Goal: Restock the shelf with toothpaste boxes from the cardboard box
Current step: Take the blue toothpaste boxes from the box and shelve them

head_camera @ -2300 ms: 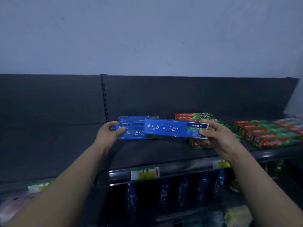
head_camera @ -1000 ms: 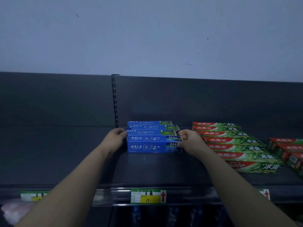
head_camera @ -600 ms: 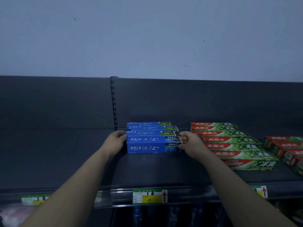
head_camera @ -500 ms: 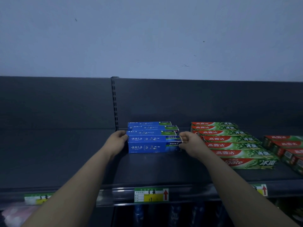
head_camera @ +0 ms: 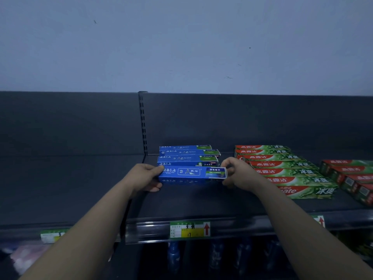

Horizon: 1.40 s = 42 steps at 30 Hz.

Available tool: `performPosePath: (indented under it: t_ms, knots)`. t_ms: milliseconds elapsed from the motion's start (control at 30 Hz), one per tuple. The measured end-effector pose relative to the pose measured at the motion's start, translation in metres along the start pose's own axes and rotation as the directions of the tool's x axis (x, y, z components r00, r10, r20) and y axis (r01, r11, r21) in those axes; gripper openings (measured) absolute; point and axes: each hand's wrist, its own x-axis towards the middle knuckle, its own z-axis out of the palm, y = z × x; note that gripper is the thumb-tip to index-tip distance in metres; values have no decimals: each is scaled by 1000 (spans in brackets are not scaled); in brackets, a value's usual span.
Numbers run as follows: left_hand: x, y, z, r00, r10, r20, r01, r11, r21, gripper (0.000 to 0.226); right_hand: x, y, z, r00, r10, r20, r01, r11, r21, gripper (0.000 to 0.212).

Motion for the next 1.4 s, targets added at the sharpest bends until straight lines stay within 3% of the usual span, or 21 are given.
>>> performPosePath:
  t_ms: [100, 233, 300, 367, 467, 567, 800, 1000, 1133, 1267, 1400]
  knots:
    - [-3, -1, -2, 1000, -21, -18, 20, 996, -85, 28, -2, 0, 0, 1000, 9, 7, -10, 993, 122, 38]
    - [-7, -4, -3, 1000, 0, -8, -2, 970, -241, 16, -3, 1, 1, 998, 30, -47, -10, 920, 391, 16]
    - [-9, -4, -1, 999, 10, 31, -1, 965, -264, 14, -2, 3, 1, 994, 43, -102, -2, 928, 372, 15]
    - [-11, -2, 2, 999, 14, 35, -3, 960, -279, 22, 0, 5, 1, 991, 43, -126, 2, 942, 335, 27]
    - [-11, 2, 6, 999, 42, 24, -33, 954, -296, 33, 4, 9, 0, 994, 53, -91, -23, 954, 300, 56]
    - [-10, 6, 5, 998, 64, 26, -54, 959, -278, 36, 6, 12, -3, 998, 51, -38, -37, 952, 304, 66]
    - [-3, 6, 2, 997, 62, 35, -51, 966, -254, 29, 2, 8, -7, 998, -12, -58, 34, 920, 391, 34]
    - [-4, 10, 3, 997, 76, 29, -71, 986, -150, 26, -5, -5, -13, 999, -27, 17, 21, 948, 316, 12]
    - [-7, 11, 1, 999, 30, 24, -29, 999, -46, 43, -8, -9, -11, 1000, -8, -14, 10, 974, 226, 26]
    - [-9, 12, 0, 998, -9, 64, 16, 993, -113, 42, -6, -14, -10, 994, 84, -70, -67, 975, 213, 46]
    - [-9, 16, -2, 995, -11, 96, 22, 993, -114, 46, -7, -15, -9, 995, 54, -78, -38, 979, 199, 37]
